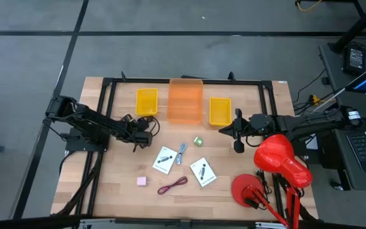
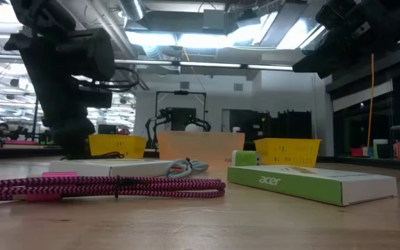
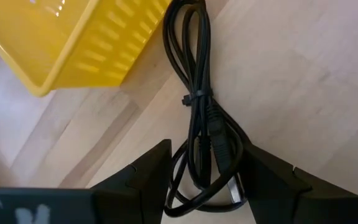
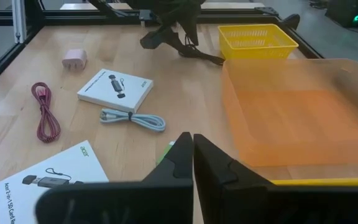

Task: Pick and place items into bin
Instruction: Put the black charger cable into the left yellow bin

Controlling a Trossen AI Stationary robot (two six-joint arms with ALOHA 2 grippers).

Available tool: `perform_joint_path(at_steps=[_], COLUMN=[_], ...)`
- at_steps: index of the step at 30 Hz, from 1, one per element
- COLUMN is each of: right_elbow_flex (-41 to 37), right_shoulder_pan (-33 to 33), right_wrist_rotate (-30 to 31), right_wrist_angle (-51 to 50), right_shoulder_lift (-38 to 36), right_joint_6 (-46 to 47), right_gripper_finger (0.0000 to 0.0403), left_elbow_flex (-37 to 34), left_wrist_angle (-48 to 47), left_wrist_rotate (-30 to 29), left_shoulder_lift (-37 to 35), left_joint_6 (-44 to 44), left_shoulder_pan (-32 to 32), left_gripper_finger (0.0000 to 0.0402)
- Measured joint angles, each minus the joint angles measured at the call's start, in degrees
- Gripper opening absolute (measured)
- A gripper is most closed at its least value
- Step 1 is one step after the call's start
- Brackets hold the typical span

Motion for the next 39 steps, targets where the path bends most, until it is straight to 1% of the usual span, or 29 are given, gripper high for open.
perform_joint_path(at_steps=[5,9,12,14,20,22,27,31,33,39], right_elbow_flex=[0.0,0.0,0.0,0.0,0.0,0.0,0.0,0.0,0.0,0.0], right_shoulder_pan=[0.0,0.0,0.0,0.0,0.0,0.0,0.0,0.0,0.0,0.0], right_wrist_rotate=[0.0,0.0,0.0,0.0,0.0,0.0,0.0,0.0,0.0,0.0], right_wrist_angle=[0.1,0.1,0.1,0.1,0.1,0.1,0.1,0.1,0.1,0.1], right_shoulder_lift=[0.0,0.0,0.0,0.0,0.0,0.0,0.0,0.0,0.0,0.0], right_joint_6=[0.0,0.0,0.0,0.0,0.1,0.1,0.0,0.0,0.0,-0.1], right_gripper_finger=[0.0000,0.0000,0.0000,0.0000,0.0000,0.0000,0.0000,0.0000,0.0000,0.0000], left_elbow_flex=[0.0,0.0,0.0,0.0,-0.1,-0.1,-0.3,-0.6,-0.6,-0.5], left_wrist_angle=[-0.2,-0.2,-0.2,-0.1,0.0,-0.2,-0.4,-0.9,-0.8,-0.4], left_wrist_rotate=[1.0,3.0,3.3,3.5,4.2,4.1,4.2,7.9,8.4,5.7], left_shoulder_lift=[0.2,0.2,0.2,0.2,0.3,0.3,-2.1,-6.6,-9.1,-14.9], left_joint_6=[-0.4,0.2,0.4,0.5,0.9,2.0,5.0,6.2,6.8,8.0], left_shoulder_pan=[0.2,0.4,0.4,0.4,0.2,0.1,-1.6,-3.0,-3.7,-6.7], left_gripper_finger=[0.0180,0.0179,0.0166,0.0144,0.0043,0.0020,0.0020,0.0020,0.0020,0.0020])
